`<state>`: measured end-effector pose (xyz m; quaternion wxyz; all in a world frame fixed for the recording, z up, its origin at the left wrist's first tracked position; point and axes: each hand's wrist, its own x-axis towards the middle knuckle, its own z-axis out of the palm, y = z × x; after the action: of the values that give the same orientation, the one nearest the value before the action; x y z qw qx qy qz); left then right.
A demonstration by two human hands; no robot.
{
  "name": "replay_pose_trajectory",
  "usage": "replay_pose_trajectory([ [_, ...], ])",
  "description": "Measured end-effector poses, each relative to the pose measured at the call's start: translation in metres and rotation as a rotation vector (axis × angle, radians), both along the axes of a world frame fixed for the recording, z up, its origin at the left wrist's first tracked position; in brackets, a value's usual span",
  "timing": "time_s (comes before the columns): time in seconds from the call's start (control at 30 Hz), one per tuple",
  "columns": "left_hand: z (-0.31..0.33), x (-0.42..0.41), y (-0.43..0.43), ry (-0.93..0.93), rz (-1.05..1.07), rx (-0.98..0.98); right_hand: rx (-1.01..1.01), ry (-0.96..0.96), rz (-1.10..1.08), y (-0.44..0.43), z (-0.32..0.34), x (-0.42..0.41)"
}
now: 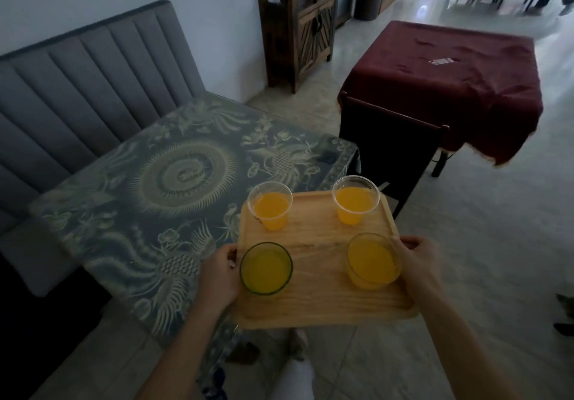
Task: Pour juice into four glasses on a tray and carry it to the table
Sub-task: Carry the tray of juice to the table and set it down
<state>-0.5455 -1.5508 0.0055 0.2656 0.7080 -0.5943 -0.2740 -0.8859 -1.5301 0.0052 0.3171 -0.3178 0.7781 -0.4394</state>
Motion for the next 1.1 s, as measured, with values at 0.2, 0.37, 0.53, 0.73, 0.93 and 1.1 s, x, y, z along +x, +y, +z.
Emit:
replay_pose_trajectory([
  [0.2, -0.020, -0.001, -0.062, 0.000, 0.099, 0.035, 0.029, 0.028, 0.057, -0.081, -0.015, -0.008],
  [0.37, -0.036, 0.005, -0.118, 0.031, 0.161, 0.009, 0.027, 0.065, 0.122, -0.156, -0.023, -0.001],
  [0.53, -0.047, 0.010, -0.164, 0.091, 0.246, 0.028, 0.014, 0.104, 0.207, -0.229, -0.028, 0.009],
  [0.73, -0.054, 0.025, -0.198, 0.120, 0.391, 0.054, 0.015, 0.120, 0.335, -0.306, -0.044, 0.036],
  [0.93, -0.072, 0.044, -0.206, 0.139, 0.501, 0.052, 0.022, 0.167, 0.470, -0.365, -0.064, 0.067],
  [1.1, -0.083, 0.043, -0.206, 0.098, 0.647, 0.068, 0.036, 0.169, 0.641, -0.409, -0.083, 0.094],
])
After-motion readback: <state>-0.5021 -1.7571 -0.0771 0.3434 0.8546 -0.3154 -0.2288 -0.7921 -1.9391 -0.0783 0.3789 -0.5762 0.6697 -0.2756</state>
